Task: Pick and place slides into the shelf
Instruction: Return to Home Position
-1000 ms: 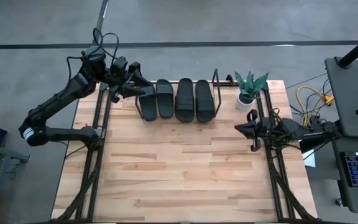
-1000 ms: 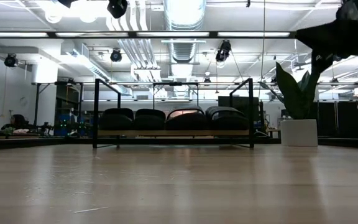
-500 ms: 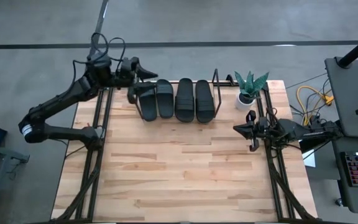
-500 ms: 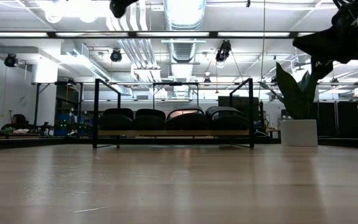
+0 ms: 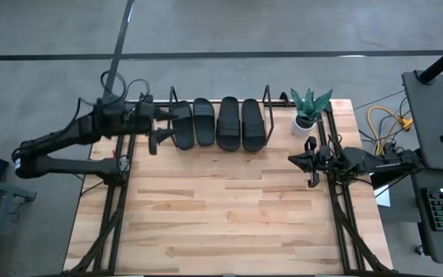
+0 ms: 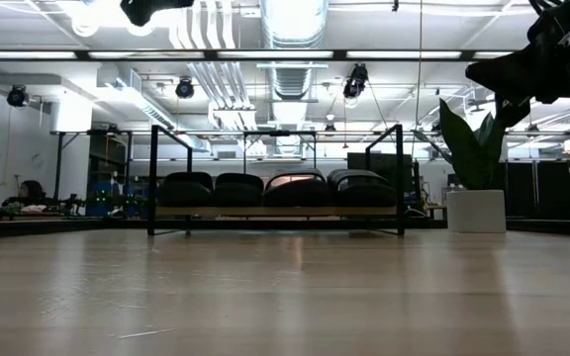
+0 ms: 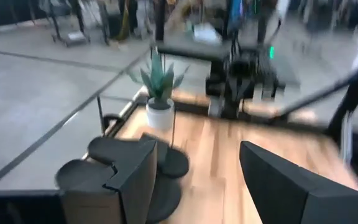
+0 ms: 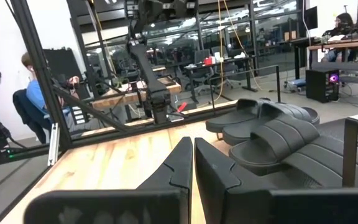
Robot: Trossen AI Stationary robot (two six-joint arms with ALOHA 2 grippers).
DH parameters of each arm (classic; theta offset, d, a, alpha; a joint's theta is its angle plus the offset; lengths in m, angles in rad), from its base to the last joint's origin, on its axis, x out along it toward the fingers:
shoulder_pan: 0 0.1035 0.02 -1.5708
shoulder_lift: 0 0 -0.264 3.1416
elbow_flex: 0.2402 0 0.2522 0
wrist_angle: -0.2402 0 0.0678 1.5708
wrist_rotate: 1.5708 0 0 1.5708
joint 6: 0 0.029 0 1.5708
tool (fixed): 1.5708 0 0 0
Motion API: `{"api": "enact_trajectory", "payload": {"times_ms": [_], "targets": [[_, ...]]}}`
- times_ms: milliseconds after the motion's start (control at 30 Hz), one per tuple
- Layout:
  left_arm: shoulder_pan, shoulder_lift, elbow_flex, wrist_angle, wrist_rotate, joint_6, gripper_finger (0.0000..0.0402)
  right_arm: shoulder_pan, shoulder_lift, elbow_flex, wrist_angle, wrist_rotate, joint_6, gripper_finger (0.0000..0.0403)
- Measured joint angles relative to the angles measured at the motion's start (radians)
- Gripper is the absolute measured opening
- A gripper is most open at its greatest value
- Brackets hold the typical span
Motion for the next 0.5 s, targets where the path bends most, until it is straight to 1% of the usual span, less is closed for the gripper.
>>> {"api": "enact_trajectory", "payload": {"times_ms": [100,200,267,300,400,500], "targets": [[-0.040,-0.104,-0.181,0.186,-0.087,-0.096,0.0215,0.000,-0.001,0.000,-0.001,0.000,0.000,0.0008],[-0.097,-0.204,-0.375,0.329,-0.241,-0.147,0.0215,0.000,0.000,0.000,-0.001,0.001,0.000,0.0008],[-0.131,-0.261,-0.475,0.382,-0.330,-0.148,0.0215,0.000,-0.001,0.000,-0.003,0.005,0.000,0.0008],[-0.144,-0.287,-0.513,0.395,-0.357,-0.143,0.0215,0.000,-0.001,0.000,-0.004,0.008,0.000,0.0008],[-0.169,-0.366,-0.593,0.397,-0.370,-0.121,0.0215,0.000,0.001,0.000,-0.006,0.008,0.000,0.0008],[-0.180,-0.441,-0.634,0.367,-0.372,-0.128,0.0215,0.000,0.002,0.000,-0.006,0.008,0.000,0.0008]]}}
